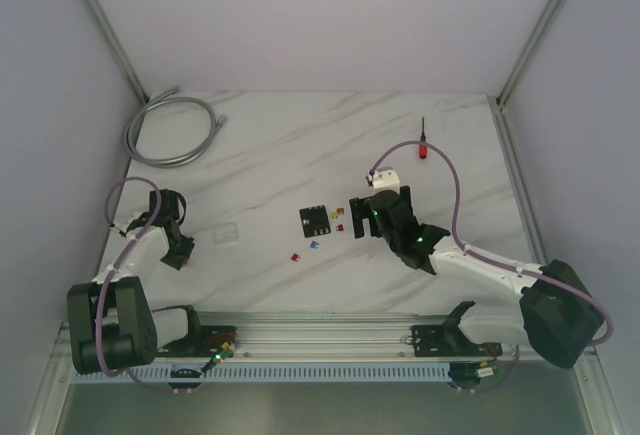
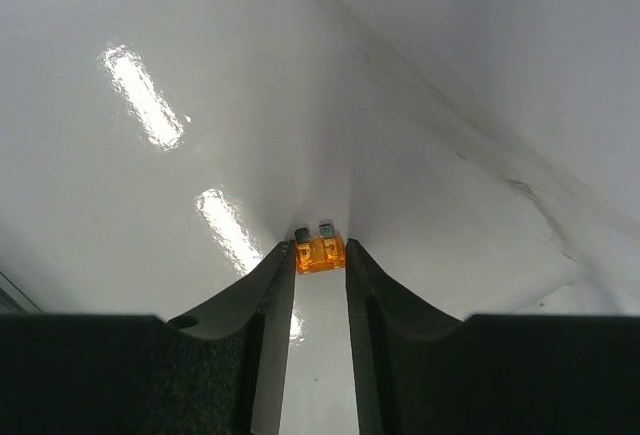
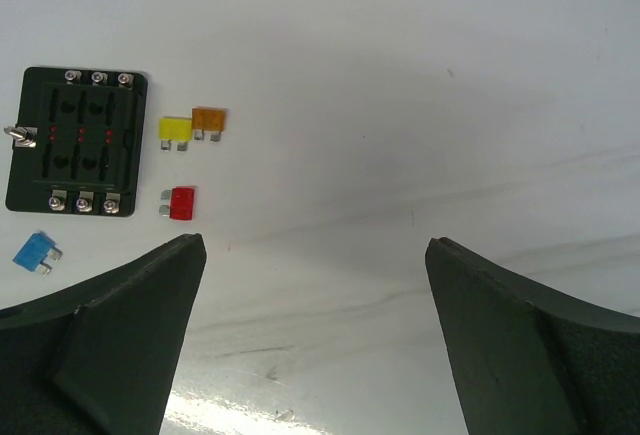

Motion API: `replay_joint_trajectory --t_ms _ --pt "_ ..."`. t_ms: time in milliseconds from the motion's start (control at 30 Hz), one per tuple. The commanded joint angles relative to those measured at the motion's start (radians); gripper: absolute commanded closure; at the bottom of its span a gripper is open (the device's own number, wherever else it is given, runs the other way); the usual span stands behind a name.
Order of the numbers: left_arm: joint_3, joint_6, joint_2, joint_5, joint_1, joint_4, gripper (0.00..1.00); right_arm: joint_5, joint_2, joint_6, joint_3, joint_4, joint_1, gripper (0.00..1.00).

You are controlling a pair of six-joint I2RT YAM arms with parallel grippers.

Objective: Snap on the fuse box
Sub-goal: Move the fuse to the center of the board.

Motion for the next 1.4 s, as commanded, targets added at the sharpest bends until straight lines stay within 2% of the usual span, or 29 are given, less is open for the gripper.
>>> replay_joint_trajectory --t_ms 0,267,400,700,800,900,1067,1200,1367 --pt "-0.064 -0.022 0.025 0.112 -0.007 -0.03 0.66 0.034 -0.001 -0.006 -0.015 0.035 0.006 0.0" --pt "-0.057 -0.045 0.016 0.141 -0.065 -0.023 0.73 0.036 -0.001 -0.004 -0.015 0.036 0.008 0.0" --pt "-0.062 -0.083 -0.015 0.185 -0.126 -0.027 0.74 0.036 0.0 -0.003 -0.014 0.035 0.008 0.0" --pt "-0.066 -0.293 -0.127 0.21 -0.424 -0.076 0.74 0.026 0.035 0.002 -0.004 0.035 0.008 0.0" --pt "-0.062 -0.365 -0.119 0.19 -0.52 -0.065 0.68 0.026 0.054 0.004 0.005 0.025 0.008 0.0" --pt "-0.032 -0.362 -0.07 0.159 -0.566 -0.055 0.63 0.03 0.08 0.009 0.024 0.008 0.006 0.0" --pt "0.021 -0.312 -0.04 0.127 -0.582 -0.056 0.6 0.021 0.116 0.016 0.044 -0.008 0.006 0.0" --pt "0.061 -0.243 -0.061 0.095 -0.589 -0.096 0.52 0.016 0.127 0.017 0.044 -0.002 0.006 0.0" --pt "0.094 -0.169 -0.091 -0.016 -0.587 -0.199 0.44 0.01 0.133 0.015 0.033 0.021 0.006 0.0"
